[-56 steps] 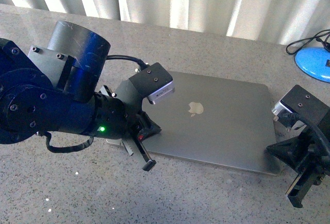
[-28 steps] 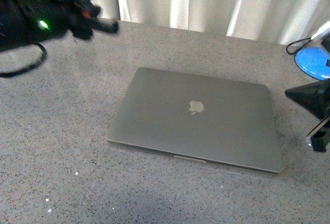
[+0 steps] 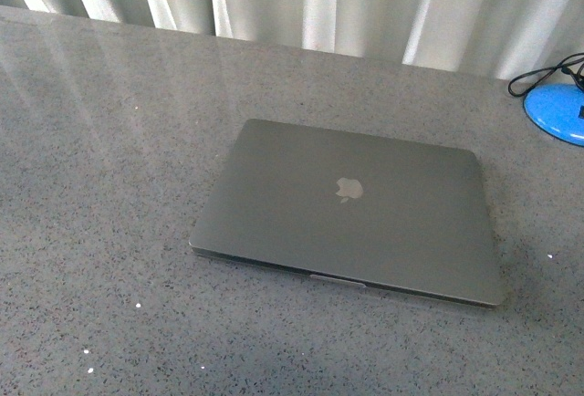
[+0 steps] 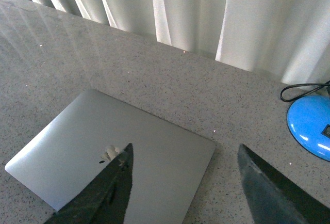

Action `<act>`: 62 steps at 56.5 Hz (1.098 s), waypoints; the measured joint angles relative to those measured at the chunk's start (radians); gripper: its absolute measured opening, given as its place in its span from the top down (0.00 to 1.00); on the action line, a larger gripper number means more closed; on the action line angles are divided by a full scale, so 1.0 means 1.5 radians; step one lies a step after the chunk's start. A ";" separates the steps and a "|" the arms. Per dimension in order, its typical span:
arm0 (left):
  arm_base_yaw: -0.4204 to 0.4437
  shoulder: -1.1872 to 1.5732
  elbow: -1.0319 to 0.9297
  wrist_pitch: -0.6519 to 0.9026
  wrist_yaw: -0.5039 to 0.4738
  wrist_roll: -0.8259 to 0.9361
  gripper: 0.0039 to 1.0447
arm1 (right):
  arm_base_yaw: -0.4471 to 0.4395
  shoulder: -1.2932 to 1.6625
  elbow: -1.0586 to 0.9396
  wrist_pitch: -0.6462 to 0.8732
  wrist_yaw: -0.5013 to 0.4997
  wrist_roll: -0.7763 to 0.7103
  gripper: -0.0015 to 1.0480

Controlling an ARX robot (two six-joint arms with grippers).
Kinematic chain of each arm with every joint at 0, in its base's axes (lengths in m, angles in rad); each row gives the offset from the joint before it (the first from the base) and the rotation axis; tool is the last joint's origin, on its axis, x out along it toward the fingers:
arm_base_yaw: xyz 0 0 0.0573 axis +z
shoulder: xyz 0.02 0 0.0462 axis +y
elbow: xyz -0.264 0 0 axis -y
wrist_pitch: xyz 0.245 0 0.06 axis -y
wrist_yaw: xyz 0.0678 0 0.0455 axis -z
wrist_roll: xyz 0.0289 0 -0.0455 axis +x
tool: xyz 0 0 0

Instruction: Close laptop

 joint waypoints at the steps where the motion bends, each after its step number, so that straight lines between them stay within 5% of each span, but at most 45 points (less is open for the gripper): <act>1: 0.000 0.000 0.000 0.000 0.000 0.000 0.34 | -0.001 0.000 0.000 0.000 0.000 0.001 0.40; 8: 0.004 -0.001 -0.001 0.001 0.015 0.005 0.15 | -0.001 -0.001 -0.001 0.002 0.001 0.004 0.21; 13: 0.028 -0.025 -0.045 0.018 0.217 0.144 0.32 | 0.007 0.027 -0.076 0.233 0.174 0.023 0.34; 18: 0.032 -0.061 -0.094 0.026 0.272 0.228 0.45 | 0.004 0.011 -0.126 0.342 0.234 0.029 0.48; 36: 0.033 -0.202 -0.230 0.026 0.278 0.303 0.97 | 0.005 -0.126 -0.213 0.320 0.235 0.034 0.99; 42: 0.033 -0.230 -0.269 0.047 0.279 0.307 0.97 | 0.005 -0.137 -0.246 0.349 0.235 0.034 0.99; 62: 0.033 -0.389 -0.353 -0.041 0.279 0.310 0.97 | 0.005 -0.314 -0.281 0.207 0.236 0.034 0.99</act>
